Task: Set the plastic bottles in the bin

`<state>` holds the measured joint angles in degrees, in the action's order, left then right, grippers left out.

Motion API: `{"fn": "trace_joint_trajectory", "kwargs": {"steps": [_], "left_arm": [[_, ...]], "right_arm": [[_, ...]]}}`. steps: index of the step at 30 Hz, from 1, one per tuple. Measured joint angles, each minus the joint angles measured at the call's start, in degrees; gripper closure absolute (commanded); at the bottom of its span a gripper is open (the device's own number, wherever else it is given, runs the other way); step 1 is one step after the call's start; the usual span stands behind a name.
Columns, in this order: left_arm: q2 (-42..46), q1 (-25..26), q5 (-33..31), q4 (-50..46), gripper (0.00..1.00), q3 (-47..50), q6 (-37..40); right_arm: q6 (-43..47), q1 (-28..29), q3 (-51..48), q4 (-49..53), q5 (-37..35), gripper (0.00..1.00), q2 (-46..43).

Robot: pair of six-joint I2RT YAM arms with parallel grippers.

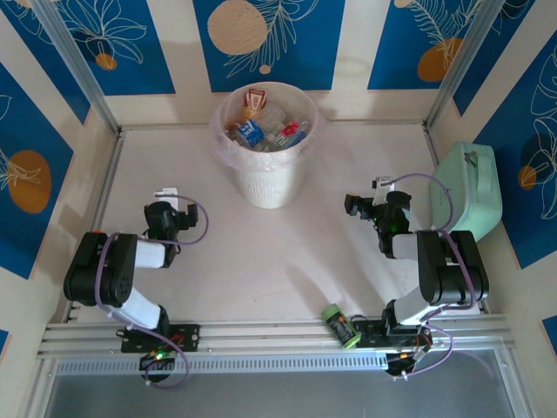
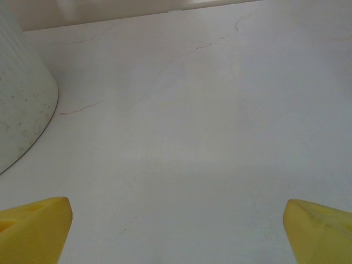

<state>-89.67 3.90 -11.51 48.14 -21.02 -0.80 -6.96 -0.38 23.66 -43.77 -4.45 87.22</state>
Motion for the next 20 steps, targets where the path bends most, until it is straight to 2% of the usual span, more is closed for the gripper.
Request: {"fn": "trace_joint_trajectory", "kwargs": {"steps": [8, 15, 20], "left_arm": [[0.0, 0.6, 0.6, 5.1, 0.00, 0.1, 1.4], [0.0, 1.6, 0.7, 5.7, 0.00, 0.1, 2.9], [0.0, 1.6, 3.0, 5.7, 0.00, 0.1, 3.3]], "right_arm": [[0.0, 0.0, 0.0, 0.0, 0.0, 0.01, 0.0], [0.0, 0.0, 0.0, 0.0, 0.0, 0.01, 0.0], [0.0, 0.0, 0.1, 0.0, 0.2, 0.01, 0.0]]}}
